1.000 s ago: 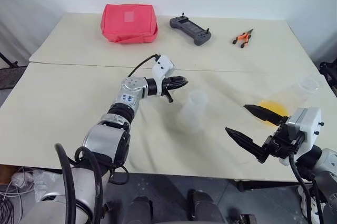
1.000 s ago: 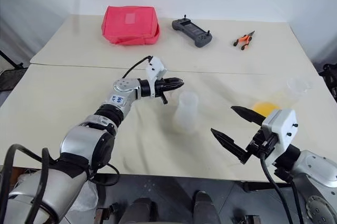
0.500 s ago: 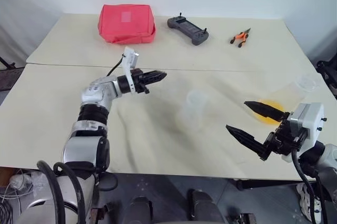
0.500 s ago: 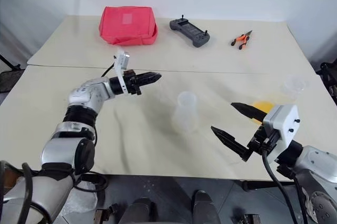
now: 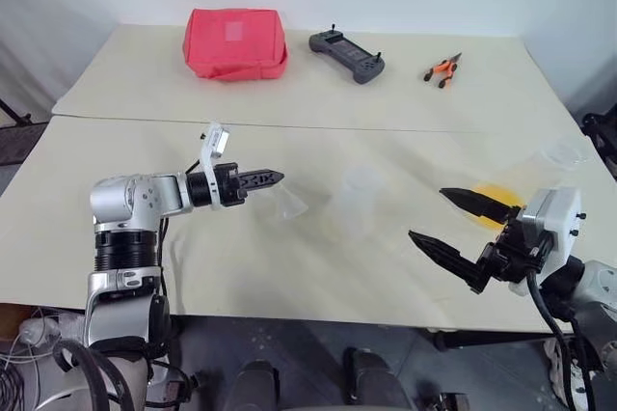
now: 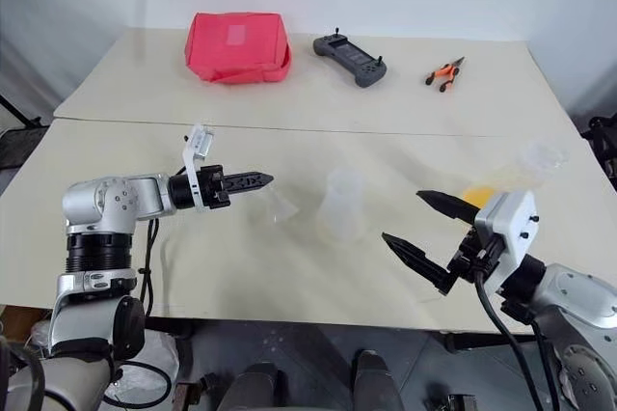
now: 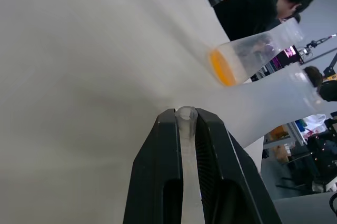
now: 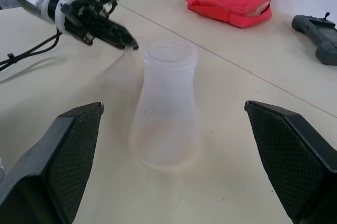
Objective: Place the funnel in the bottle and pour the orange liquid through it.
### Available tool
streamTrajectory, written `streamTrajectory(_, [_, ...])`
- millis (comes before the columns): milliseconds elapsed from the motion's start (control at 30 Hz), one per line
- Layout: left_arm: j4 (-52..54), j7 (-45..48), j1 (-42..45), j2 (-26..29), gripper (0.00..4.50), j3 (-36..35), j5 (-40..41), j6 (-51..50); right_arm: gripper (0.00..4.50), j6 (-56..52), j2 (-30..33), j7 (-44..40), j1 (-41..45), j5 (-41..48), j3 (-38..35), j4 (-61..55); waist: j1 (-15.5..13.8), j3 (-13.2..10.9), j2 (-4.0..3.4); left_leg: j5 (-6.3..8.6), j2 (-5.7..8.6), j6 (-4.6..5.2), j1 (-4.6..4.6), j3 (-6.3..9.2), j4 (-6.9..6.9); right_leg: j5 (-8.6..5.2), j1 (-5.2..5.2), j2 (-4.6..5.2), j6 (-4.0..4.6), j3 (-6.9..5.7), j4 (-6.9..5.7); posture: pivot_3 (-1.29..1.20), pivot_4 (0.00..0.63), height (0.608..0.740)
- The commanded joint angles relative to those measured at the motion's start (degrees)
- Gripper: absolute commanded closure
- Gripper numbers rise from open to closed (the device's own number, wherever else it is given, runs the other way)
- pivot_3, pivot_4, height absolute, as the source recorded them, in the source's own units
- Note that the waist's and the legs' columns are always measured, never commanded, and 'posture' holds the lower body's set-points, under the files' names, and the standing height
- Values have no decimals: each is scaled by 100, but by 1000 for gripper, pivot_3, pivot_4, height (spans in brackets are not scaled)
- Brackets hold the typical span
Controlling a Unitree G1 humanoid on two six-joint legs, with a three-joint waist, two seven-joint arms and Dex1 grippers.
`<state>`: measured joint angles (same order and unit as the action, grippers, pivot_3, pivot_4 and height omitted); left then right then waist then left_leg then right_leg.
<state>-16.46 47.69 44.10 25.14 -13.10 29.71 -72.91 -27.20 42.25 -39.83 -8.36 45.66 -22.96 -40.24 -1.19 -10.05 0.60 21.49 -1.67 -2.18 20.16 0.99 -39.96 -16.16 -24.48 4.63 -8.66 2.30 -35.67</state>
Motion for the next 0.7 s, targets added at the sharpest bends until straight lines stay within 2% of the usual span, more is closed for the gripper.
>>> streamTrajectory(33, [35,-67,-9,172,4417,1,183,-222,0,38,43,-32,49,35,-63,-73,0,0,0,0,0,0,0,0,0,0,0,0,0,0,0,0,150,740])
streamTrajectory(100, [71,-41,-92,280,3691,123,191,-267,0,39,31,-30,37,30,-60,-81,0,0,0,0,0,0,0,-1,0,0,0,0,0,0,0,0,150,740])
streamTrajectory(133, [97,-25,-163,345,3506,240,143,-193,0,41,24,-33,24,21,-54,-84,1,0,-1,0,0,0,-1,-1,0,0,0,0,0,0,0,0,150,740])
streamTrajectory(367, [-83,-42,-258,606,1290,531,33,229,0,62,11,-60,58,-22,-10,-33,-11,0,-1,-1,0,-1,-1,-1,1,-1,1,0,2,1,1,0,150,740])
streamTrajectory(500, [-247,124,-192,994,22,715,-142,626,0,64,16,-98,90,-30,-5,4,-2,0,-1,-1,0,-2,-1,-2,2,-1,0,0,2,1,2,0,150,740])
streamTrajectory(700, [-564,547,-104,1616,22,1149,-551,1438,0,59,42,-163,180,-40,23,95,47,0,-1,-1,0,-1,-3,-2,4,-2,-1,-1,4,0,0,0,150,740])
